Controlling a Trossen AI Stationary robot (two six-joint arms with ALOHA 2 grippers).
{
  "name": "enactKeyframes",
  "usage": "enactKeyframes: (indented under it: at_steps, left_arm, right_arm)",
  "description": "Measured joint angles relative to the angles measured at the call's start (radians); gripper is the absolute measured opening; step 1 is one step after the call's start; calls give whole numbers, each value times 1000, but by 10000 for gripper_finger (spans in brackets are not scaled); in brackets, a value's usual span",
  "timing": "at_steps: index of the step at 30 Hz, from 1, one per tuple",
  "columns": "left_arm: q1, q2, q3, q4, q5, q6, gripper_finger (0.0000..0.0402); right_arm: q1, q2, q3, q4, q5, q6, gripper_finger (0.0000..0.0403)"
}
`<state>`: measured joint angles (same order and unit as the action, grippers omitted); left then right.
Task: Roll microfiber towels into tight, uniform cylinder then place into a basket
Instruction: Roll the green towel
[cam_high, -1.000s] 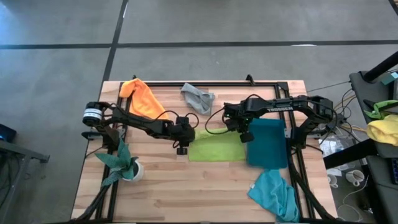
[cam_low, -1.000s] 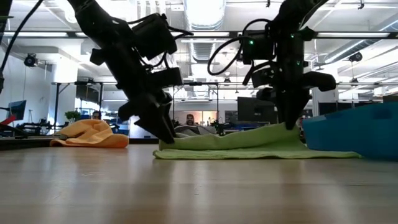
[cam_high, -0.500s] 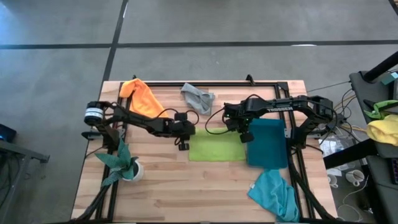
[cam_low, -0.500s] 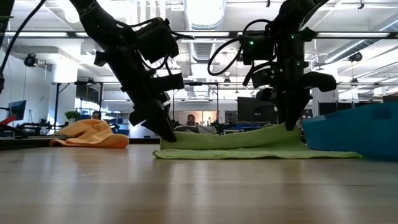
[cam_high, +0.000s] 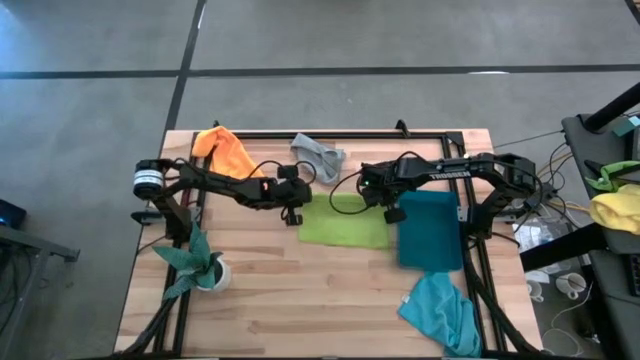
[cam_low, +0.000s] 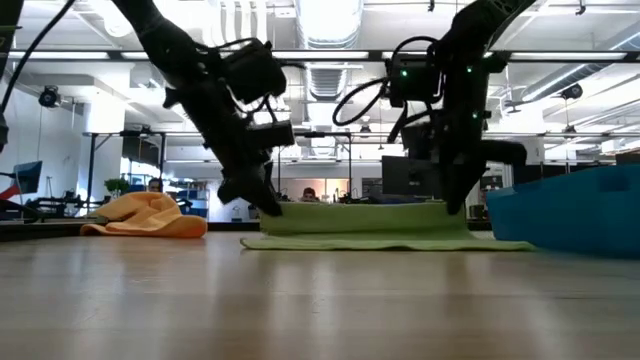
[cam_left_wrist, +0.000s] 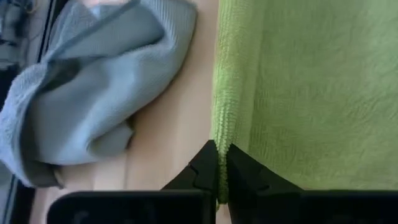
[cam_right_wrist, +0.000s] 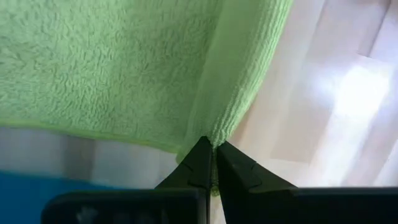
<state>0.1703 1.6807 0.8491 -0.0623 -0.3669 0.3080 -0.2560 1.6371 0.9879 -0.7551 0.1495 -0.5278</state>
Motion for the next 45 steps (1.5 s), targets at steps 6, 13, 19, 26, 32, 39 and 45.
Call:
enactKeyframes:
  at_steps: [6,13,19,26,32,39,45]
  left_arm:
    - [12,48,-7,98,-60,83,1]
    - [12,85,-9,147,-72,133,0]
    - [12,98,-10,140,-73,146,1]
    - [12,96,-13,114,-54,153,42]
    - [12,81,-13,105,-44,154,83]
    - [12,37,-13,54,0,152,93]
    - [11,35,-13,-9,155,153,93]
  right_arm:
    - [3,0,-71,44,49,1,9]
    - [13,0,-77,38,5,4,9]
    - [31,0,-75,36,-77,4,19]
    - [35,0,-76,18,-79,41,87]
    - [36,-2,-42,-9,-161,57,145]
    - [36,-1,-6,-17,-213,84,154]
    - [54,0,-23,-7,-263,156,141]
